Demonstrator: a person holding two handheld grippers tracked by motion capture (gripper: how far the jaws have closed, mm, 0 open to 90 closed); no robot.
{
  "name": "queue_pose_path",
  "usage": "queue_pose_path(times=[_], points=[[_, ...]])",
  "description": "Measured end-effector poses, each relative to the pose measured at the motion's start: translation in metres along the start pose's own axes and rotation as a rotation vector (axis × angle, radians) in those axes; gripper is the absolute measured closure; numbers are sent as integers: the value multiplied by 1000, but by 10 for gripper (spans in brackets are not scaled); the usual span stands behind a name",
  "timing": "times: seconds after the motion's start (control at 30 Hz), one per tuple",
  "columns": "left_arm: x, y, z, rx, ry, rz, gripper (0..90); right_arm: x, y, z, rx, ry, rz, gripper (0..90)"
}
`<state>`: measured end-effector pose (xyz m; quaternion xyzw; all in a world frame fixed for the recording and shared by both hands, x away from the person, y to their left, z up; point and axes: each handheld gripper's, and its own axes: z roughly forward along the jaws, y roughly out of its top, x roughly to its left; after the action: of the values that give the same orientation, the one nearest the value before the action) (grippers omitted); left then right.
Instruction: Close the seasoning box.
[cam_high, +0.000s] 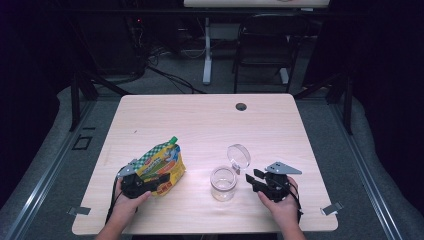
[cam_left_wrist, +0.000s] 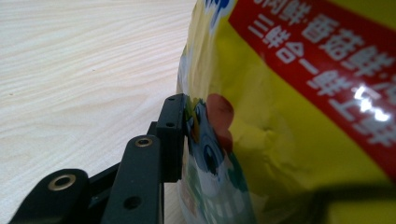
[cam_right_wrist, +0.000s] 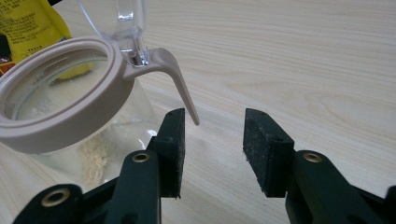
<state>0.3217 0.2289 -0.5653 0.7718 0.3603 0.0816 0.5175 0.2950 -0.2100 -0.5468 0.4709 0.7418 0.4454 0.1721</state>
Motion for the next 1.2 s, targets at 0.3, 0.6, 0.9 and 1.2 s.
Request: queue_pose_path(times=[0.3,0.6,0.9,1.2], points=[[-5,7,-8,-30,11,-3,638,-1,0,-1,-8,-1,4,591],[-11,14,-17,-49,37,27,639,0,-1,-4,-14,-6,3,591],[-17,19,-19,-17,103,98,639,-1,-2,-4,-10,-9,-3,591],[-25,20,-17,-13,168,164,640,-1,-2,-6,-13,-13,-3,590]])
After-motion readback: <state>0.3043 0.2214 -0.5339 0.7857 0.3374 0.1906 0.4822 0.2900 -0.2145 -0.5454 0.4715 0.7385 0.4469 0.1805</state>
